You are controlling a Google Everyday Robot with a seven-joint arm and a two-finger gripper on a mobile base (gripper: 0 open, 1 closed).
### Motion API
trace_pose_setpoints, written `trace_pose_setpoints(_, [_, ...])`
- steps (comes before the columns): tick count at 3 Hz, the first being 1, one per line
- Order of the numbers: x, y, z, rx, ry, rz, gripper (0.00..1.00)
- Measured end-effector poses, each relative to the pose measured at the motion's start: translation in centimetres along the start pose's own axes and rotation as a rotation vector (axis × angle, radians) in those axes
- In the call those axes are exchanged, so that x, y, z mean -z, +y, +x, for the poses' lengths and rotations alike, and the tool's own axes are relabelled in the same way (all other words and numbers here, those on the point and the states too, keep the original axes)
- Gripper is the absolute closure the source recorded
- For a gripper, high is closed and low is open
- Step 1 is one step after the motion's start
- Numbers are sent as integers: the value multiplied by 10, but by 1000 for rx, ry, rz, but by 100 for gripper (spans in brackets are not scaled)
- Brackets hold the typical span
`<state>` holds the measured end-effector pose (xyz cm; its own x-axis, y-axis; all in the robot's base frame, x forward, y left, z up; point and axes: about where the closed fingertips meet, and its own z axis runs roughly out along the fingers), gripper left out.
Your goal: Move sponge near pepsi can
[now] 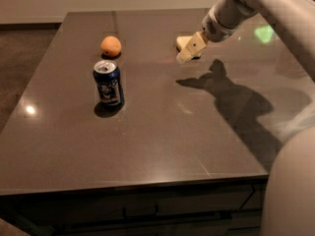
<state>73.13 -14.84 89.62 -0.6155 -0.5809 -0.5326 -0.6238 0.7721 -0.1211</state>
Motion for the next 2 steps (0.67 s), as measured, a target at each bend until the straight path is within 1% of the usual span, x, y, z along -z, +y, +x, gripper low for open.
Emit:
trace_pose_setpoints(1, [-25,-9,-8,-40,-8,14,0])
trace_pose_setpoints(2, [-43,-16,-12,-70,-14,13,0])
